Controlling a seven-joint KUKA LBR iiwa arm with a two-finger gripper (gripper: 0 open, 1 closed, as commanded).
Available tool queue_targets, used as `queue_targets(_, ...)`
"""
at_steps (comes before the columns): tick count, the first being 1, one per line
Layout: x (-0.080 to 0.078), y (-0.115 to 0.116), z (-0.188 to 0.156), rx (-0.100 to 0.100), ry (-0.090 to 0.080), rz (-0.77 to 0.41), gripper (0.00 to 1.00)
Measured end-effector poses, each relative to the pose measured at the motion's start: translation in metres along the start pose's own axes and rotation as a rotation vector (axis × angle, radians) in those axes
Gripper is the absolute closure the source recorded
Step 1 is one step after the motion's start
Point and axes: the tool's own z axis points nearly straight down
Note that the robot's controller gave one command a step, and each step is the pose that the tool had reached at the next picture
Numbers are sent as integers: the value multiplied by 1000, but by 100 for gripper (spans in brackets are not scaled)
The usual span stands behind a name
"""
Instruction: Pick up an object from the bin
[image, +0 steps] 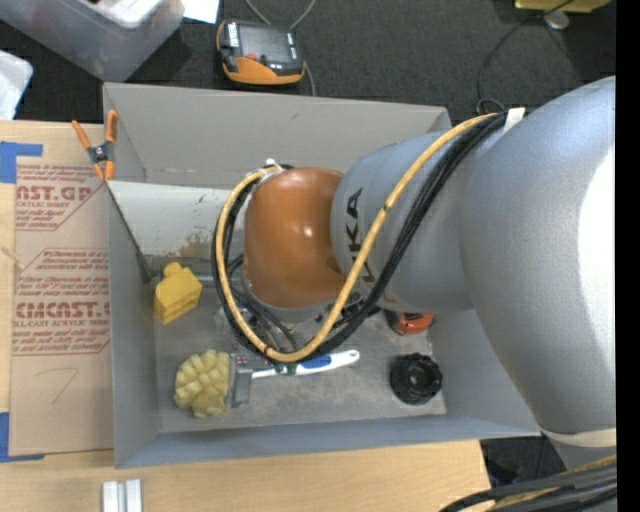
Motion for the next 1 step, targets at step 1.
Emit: queue_targets(1,0,0,0,0,0,0,0)
